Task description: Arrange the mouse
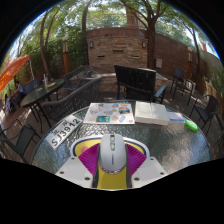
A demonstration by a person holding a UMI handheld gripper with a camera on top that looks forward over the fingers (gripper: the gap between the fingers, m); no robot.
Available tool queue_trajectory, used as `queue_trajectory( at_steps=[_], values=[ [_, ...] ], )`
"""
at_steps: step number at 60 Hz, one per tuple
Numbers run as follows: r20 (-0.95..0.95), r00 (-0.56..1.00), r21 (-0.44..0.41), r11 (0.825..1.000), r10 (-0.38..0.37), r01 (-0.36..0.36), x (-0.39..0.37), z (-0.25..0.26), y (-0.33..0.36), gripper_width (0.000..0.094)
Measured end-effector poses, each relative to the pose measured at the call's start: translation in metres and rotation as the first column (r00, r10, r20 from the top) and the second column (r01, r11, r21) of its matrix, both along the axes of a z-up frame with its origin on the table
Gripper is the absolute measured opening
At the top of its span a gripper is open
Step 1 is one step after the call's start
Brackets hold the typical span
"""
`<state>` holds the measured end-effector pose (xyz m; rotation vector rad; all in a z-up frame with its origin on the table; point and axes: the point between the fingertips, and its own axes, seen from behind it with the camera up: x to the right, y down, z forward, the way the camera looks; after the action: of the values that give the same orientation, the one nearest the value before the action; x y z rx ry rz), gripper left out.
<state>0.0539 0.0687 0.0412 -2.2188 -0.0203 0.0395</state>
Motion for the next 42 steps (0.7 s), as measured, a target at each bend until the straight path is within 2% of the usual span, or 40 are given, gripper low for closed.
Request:
queue_trajectory(
  at_steps=[6,12,14,17,18,21,25,31,42],
  values=[
    [-0.019,1.0,-0.081,0.997,0.007,-0.009,-0.003,-0.04,0.001,0.044],
    [-0.02,1.0,-0.121,0.993,0.015,-0.017,-0.005,-0.05,-0.005,0.0519],
    [-0.012,1.0,-0.107,0.994,0.014,-0.015,-0.004,-0.044,-0.007,0.0596],
    [0.001,1.0,-0.095,0.995,0.027,-0.027,-0.005,-0.031,-0.011,0.0847],
    [0.007,1.0,-0.089,0.996,0.029,-0.028,-0.004,-0.026,-0.014,0.0862],
    [0.019,0.999,-0.062,0.998,0.029,-0.028,-0.005,-0.007,-0.021,0.0824],
    [0.025,0.999,-0.034,0.999,0.024,-0.023,-0.006,0.029,-0.034,0.0869],
    [0.042,0.999,0.01,1.0,0.029,-0.029,-0.013,0.081,-0.066,0.0862],
    [0.067,0.998,0.077,0.997,-0.016,0.011,-0.02,0.154,-0.143,0.086]
  ],
)
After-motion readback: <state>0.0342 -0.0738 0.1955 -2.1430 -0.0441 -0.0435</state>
